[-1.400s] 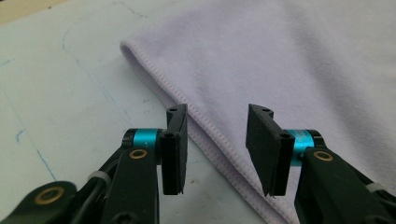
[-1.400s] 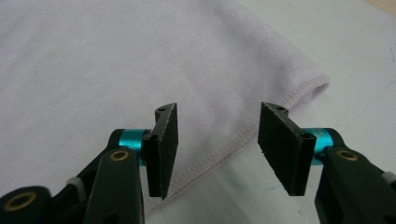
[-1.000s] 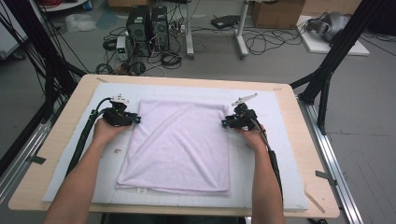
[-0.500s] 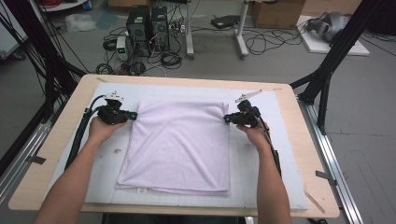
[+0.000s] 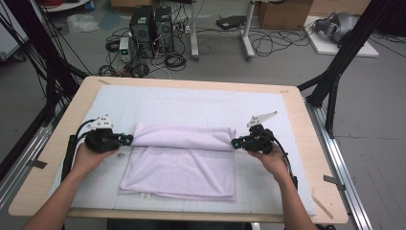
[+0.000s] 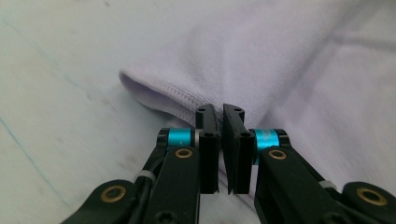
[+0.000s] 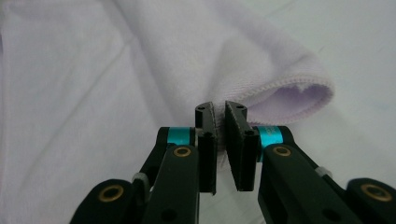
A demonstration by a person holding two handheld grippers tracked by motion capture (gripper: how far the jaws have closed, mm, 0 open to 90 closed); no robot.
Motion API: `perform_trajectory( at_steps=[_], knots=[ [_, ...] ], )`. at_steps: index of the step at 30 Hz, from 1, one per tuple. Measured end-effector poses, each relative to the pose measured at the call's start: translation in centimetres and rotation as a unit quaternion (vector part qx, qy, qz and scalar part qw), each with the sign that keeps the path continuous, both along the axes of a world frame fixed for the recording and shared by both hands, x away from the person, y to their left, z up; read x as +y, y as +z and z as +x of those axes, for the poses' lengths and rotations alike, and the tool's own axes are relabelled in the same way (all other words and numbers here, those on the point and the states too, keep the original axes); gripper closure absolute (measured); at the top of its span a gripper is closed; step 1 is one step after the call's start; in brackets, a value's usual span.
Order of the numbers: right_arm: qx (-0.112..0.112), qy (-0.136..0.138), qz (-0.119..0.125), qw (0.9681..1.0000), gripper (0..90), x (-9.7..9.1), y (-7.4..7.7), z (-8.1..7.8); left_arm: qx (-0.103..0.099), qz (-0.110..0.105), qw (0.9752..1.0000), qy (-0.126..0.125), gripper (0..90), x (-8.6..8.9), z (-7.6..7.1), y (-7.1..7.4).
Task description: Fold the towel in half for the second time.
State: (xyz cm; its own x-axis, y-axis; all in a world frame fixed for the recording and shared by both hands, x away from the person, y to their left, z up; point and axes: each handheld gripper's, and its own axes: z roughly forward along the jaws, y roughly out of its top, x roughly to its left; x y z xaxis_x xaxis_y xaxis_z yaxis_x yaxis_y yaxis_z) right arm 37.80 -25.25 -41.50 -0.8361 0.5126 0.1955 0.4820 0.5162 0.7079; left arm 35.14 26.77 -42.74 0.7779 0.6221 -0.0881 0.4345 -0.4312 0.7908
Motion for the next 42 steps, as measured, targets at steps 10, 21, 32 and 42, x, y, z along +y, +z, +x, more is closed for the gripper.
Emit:
perform_trajectory(
  at_steps=[10, 21, 32, 42],
  knots=[
    [-0.008, -0.032, 0.008, 0.9994, 43.8, -1.0, 0.8, 0.4, 0.005, 0.013, 0.9999, 0.002, 53.7, 0.4, 0.4, 1.3],
    [-0.01, -0.056, -0.017, 0.9983, 40.3, 0.3, 1.0, 4.9, 0.019, 0.005, 0.9987, 0.048, 47.7, -1.1, 6.3, 1.4],
    [0.059, -0.02, -0.011, 0.998, 83.0, 0.6, -1.3, 5.8, 0.065, 0.016, 0.9974, 0.025, 83.5, -1.8, 8.0, -0.2],
    [-0.022, 0.003, 0.022, 0.9995, 85.1, 0.3, 3.3, 2.6, -0.009, -0.047, 0.9988, 0.01, 87.2, -0.1, 4.4, 4.5]
  ],
)
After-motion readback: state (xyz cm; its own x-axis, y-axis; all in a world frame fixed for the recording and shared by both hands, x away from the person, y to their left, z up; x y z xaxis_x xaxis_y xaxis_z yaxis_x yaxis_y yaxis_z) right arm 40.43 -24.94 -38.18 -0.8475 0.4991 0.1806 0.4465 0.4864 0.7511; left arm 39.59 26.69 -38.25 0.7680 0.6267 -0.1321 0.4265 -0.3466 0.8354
